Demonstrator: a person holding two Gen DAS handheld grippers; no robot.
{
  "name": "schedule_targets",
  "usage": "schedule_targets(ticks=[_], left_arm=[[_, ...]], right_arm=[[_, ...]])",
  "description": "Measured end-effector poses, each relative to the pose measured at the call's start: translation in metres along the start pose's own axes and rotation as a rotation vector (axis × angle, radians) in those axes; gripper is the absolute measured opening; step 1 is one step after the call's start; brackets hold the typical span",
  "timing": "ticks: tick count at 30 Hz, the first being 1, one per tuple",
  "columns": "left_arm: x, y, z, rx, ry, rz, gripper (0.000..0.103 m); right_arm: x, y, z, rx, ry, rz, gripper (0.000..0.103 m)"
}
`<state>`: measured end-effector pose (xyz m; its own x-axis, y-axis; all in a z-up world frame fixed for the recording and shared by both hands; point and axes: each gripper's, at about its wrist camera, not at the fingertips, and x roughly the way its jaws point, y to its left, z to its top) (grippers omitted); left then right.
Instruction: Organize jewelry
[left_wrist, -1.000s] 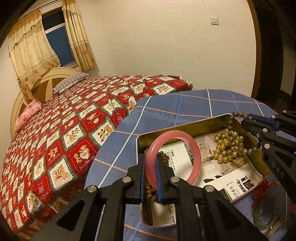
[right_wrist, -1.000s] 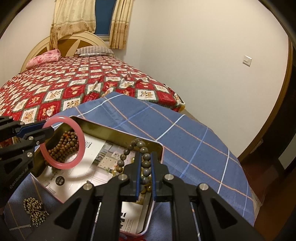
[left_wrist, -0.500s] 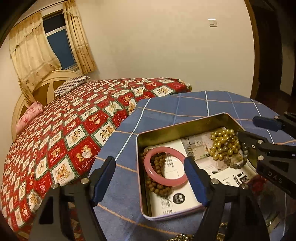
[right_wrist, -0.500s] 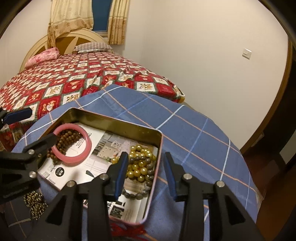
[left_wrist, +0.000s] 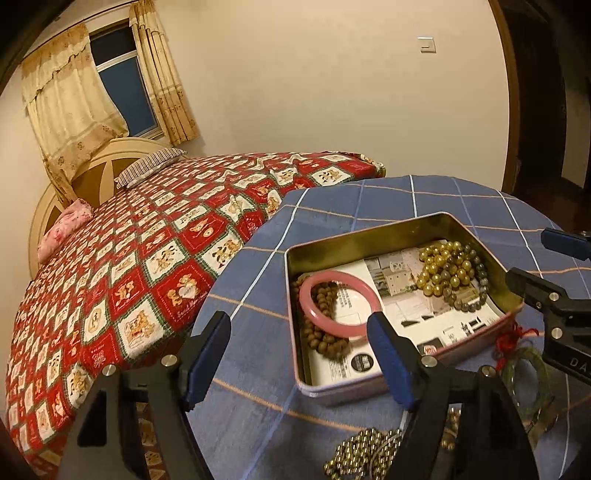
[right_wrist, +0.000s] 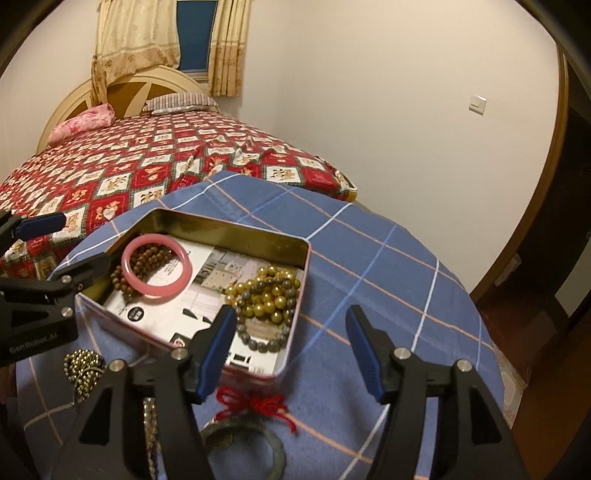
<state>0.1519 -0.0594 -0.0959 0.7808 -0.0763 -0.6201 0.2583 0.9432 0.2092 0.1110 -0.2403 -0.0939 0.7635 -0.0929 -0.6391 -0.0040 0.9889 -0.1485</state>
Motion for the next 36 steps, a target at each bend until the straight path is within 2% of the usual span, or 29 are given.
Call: schedule_targets(ticks=[10,18,24,29,36], left_arm=[[-0.016,0.015,-0.043,-0.04,0.051,0.002,0.076],[-0.022,0.006,-0.076,-0.053,0.091,-0.019,0.076],[-0.029,-0.002,-0.088,-0.051,0.096,-0.032,0.076],[-0.028,-0.003,-0.091,-0.053,0.101,-0.032,0.076],[-0.026,0.006,-0.089,-0.081,0.104,-0.02,0.076]], right_arm=[[-0.018,-0.007,-0.035,0.021,0.024,-0.014,0.07],[-0.03,-0.014,-0.066,0.048,0.051,-0.026,0.07],[-0.042,-0.028,-0.087,0.091,0.065,-0.039,0.073],[-0.043,-0.032,-0.086,0.11,0.071,-0.042,0.075],[-0.029,-0.02,-0.069,0.068,0.074,-0.026,0.075]])
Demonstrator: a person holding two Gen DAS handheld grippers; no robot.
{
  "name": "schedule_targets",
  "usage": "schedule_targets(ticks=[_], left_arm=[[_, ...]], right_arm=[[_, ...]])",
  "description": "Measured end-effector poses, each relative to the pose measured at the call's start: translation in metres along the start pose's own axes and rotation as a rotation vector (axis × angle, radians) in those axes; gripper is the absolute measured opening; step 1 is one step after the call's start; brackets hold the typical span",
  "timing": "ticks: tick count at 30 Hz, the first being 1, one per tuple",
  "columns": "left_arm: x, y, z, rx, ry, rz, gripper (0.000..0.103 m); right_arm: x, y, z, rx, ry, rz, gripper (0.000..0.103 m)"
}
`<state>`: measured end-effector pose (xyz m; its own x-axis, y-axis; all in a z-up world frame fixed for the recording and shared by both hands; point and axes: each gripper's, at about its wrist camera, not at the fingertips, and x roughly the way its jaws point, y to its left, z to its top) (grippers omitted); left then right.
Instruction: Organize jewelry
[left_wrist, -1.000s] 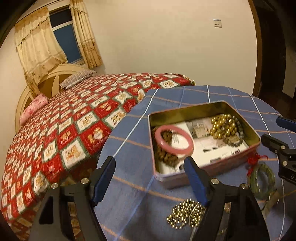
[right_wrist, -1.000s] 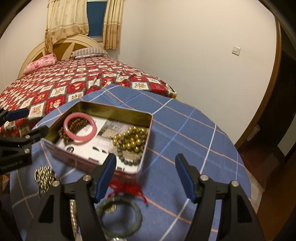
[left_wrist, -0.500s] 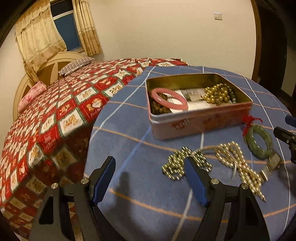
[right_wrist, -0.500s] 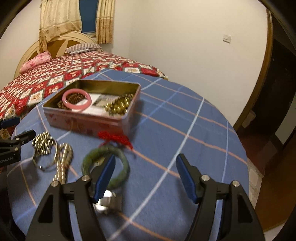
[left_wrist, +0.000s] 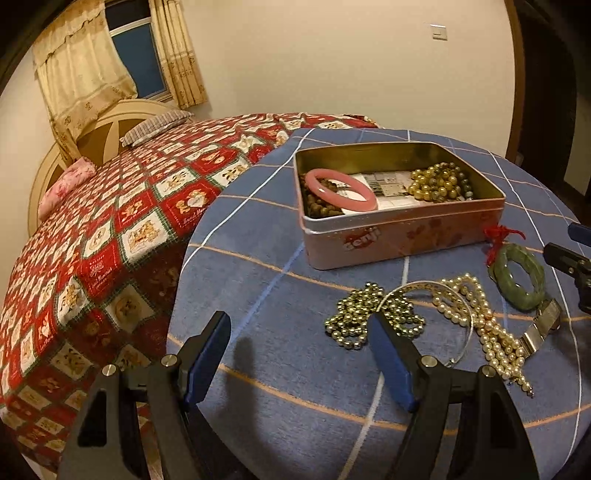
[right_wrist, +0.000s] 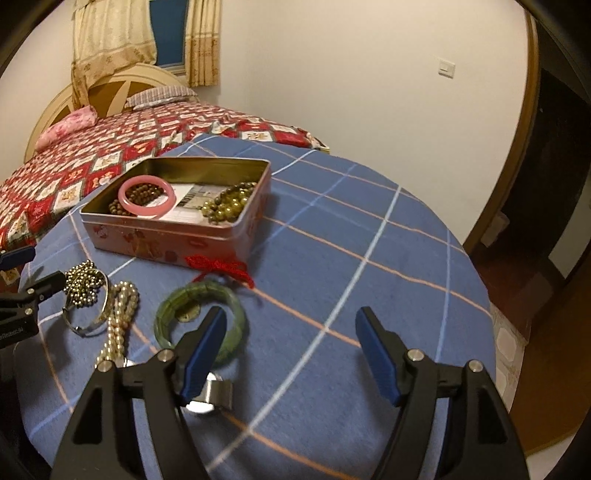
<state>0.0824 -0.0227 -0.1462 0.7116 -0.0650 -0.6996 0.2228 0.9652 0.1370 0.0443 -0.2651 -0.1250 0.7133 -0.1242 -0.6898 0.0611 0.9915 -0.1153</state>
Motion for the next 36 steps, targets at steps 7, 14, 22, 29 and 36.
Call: schedule_targets(ticks=[7,14,22,29,36], left_arm=[[-0.002,-0.005,0.002,0.012,-0.012,-0.019,0.076],[0.0,-0.022,0.008,0.055,-0.014,-0.028,0.076],[-0.006,-0.033,0.008,0.082,-0.027,-0.047,0.076],[0.02,-0.053,0.019,0.185,0.022,-0.081,0.057],[0.02,-0.055,0.018,0.196,0.014,-0.117,0.016]], right_arm=[[0.017,0.014,0.006,-0.042,0.045,0.019,0.073],[0.024,0.013,0.005,-0.039,0.087,0.046,0.061],[0.027,0.014,0.003,-0.054,0.111,0.058,0.06],[0.03,0.007,0.003,-0.016,0.129,0.087,0.044],[0.032,0.011,0.002,-0.042,0.144,0.097,0.043]])
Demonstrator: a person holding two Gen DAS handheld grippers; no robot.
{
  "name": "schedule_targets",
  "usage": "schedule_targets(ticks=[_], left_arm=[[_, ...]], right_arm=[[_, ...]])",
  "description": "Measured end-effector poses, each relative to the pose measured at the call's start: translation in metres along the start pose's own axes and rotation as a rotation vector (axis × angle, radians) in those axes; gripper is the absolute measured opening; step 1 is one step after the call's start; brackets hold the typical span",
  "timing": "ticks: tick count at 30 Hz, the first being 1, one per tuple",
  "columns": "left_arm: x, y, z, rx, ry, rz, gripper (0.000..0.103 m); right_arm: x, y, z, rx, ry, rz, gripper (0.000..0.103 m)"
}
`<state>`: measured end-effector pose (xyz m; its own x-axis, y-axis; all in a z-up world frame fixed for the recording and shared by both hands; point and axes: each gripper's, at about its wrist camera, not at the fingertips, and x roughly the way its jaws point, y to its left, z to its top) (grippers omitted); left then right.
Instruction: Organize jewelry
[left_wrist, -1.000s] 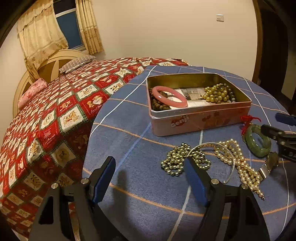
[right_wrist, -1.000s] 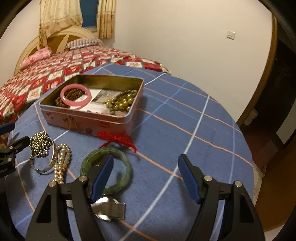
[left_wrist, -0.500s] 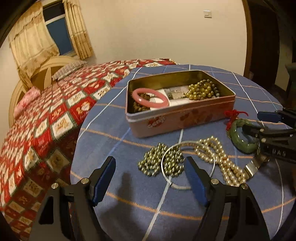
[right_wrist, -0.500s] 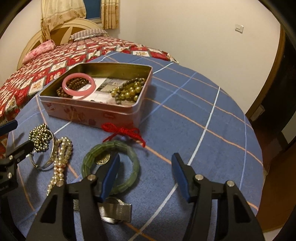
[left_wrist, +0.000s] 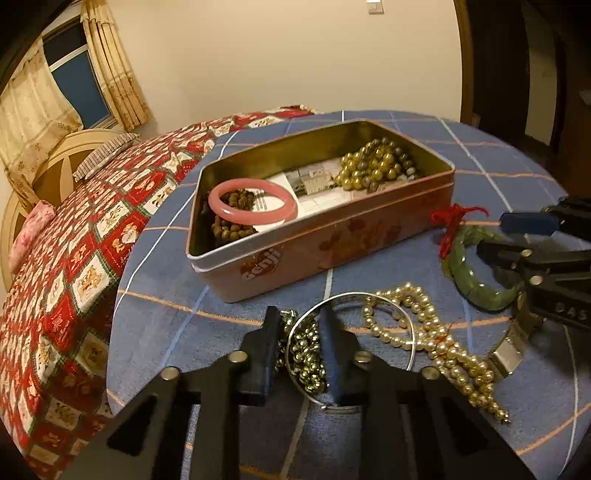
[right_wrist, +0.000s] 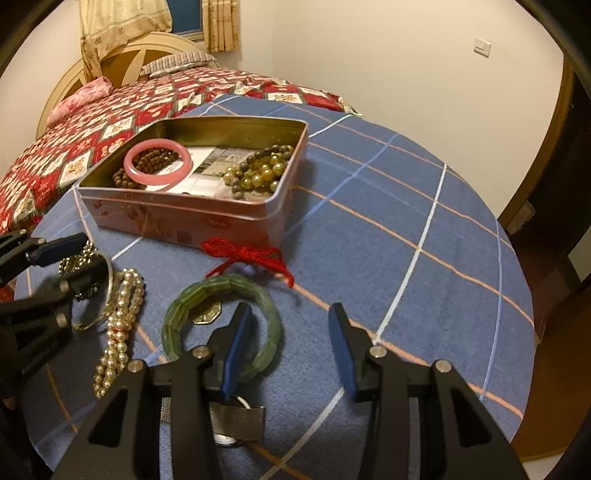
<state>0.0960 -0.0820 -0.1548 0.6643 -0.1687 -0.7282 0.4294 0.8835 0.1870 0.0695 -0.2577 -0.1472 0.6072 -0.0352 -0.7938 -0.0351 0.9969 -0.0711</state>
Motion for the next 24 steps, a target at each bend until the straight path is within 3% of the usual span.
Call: schedule_targets(ticks=[2,7,24], left_arm=[[-0.006,0.003,0.0,-0.018,-0.016,-0.014,0.009],[-0.024,0.011,0.002,-0.059,-0.064,-0.031,0.008],[-0.052,0.027,-0.005,-0.124,-0.131,-0.06,0.008]], right_arm=[[0.0,0.0,0.0,-0.002,0.0,0.012,0.039],[0.0,0.001,-0.001,-0.013,-0.002,0.016,0.013],[-0.015,0.001,-0.001,0.008,-0.092,-0.006,0.009]])
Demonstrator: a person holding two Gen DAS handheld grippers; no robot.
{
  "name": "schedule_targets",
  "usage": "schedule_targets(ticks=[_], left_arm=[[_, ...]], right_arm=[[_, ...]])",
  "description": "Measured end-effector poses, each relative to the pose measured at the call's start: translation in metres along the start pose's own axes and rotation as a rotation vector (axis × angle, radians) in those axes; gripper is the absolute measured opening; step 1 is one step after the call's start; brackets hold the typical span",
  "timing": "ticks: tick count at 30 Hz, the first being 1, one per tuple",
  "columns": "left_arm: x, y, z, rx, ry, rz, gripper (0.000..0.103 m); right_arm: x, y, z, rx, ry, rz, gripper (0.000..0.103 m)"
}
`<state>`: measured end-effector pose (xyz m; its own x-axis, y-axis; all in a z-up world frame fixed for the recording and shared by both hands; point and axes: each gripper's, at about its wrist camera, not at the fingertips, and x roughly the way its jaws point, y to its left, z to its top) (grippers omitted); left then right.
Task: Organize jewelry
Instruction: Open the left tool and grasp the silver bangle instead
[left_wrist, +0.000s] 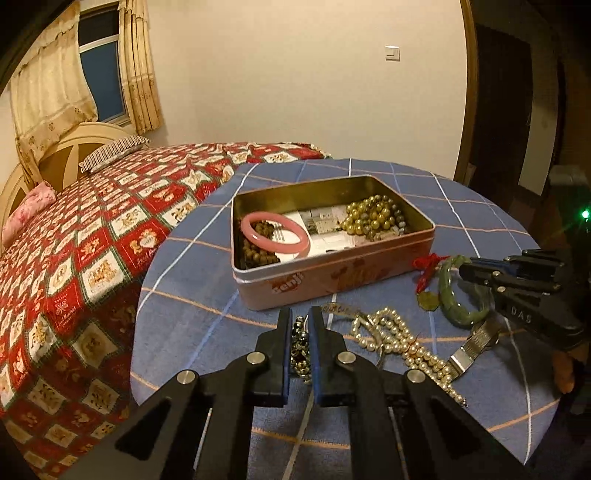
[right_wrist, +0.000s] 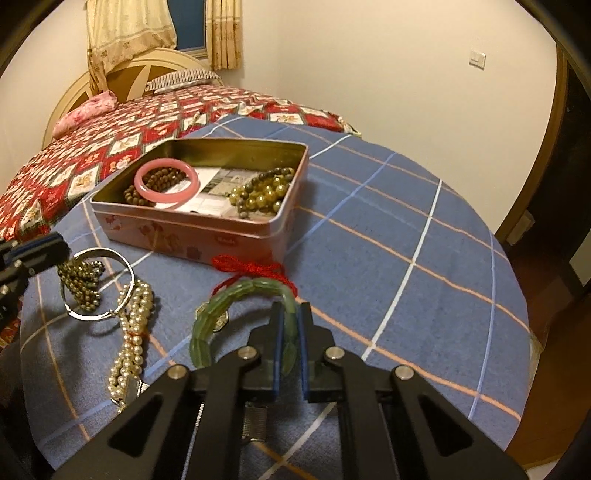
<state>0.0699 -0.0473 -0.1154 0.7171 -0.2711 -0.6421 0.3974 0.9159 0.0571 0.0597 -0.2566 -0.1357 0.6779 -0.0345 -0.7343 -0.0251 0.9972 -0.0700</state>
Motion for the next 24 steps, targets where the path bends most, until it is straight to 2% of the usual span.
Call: schedule_targets(ticks=[2,8,16,17,18,19,20,21,24], left_arm=[[-0.003,-0.001,0.002,0.006,-0.008,0.003,0.004],[-0.004,-0.007,0.003,0.027,-0.011,0.001,0.004],[0.018,-0.004,-0.011,0.024,0.077,-0.058,0.007],[0.019,-0.004,-0.012,0.021,0.076,-0.07,0.012],[0.019,-0.004,-0.013,0.024,0.075,-0.077,0.036],[0.017,-0.005,-0.014,0.027,0.066,-0.07,0.066],[0.013,-0.005,-0.014,0.026,0.037,-0.051,0.076],[0.009,-0.005,-0.013,0.029,0.017,-0.048,0.08],[0.009,-0.011,-0.011,0.062,0.027,-0.071,0.08]], right_arm=[[-0.002,-0.001,0.0,0.004,-0.01,0.0,0.009],[-0.002,-0.001,0.0,0.013,-0.016,0.004,0.009],[-0.003,-0.002,0.0,0.018,-0.014,0.003,0.009],[-0.002,-0.002,0.0,0.018,-0.012,0.004,0.009],[-0.002,-0.002,-0.001,0.018,-0.011,0.004,0.009],[-0.002,-0.002,-0.001,0.018,-0.011,0.003,0.009],[-0.002,-0.002,-0.001,0.017,-0.011,0.002,0.009],[-0.002,-0.002,-0.001,0.017,-0.01,0.001,0.009],[-0.002,-0.002,0.0,0.02,-0.01,-0.001,0.009]])
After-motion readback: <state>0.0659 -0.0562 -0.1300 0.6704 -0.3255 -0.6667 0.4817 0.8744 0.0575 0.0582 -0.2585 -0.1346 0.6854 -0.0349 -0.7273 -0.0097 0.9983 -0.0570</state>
